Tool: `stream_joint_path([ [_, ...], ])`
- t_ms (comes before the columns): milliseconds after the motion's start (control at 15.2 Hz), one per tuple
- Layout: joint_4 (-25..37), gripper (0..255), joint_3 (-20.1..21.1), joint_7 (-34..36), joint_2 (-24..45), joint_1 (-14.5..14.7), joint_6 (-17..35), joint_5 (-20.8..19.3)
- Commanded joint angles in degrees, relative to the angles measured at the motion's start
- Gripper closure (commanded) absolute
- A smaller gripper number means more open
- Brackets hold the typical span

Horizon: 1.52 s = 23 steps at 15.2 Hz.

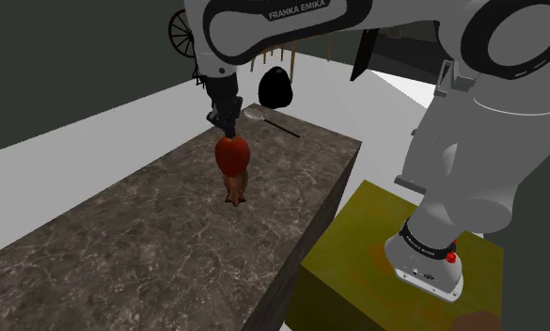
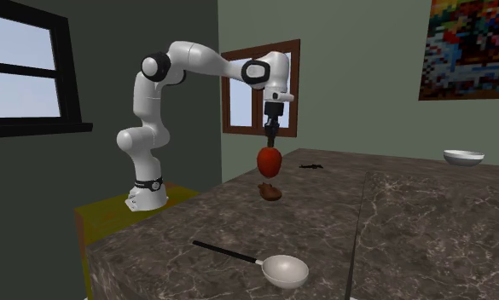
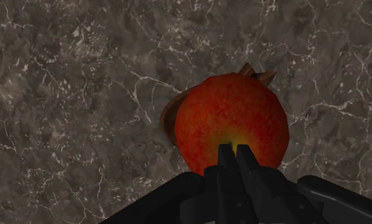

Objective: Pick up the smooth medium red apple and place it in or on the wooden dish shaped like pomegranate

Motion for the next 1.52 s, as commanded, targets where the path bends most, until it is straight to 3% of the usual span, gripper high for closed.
stream_joint_path([
  [0, -1.24, 255, 0.00, 0.11, 0.19, 0.02, 1.47, -0.05],
  [462, -5.77, 255, -0.07, 0.41, 1.29, 0.01, 7.08, -0.35],
  [990, -5.77, 255, -0.07, 0.41, 1.29, 0.01, 7.08, -0.35],
  [1056, -5.77, 0, -0.07, 0.42, 1.29, 0.01, 7.08, -0.35],
  [1452, -4.17, 0, -0.03, 0.35, 1.03, 0.04, 5.22, -0.27],
])
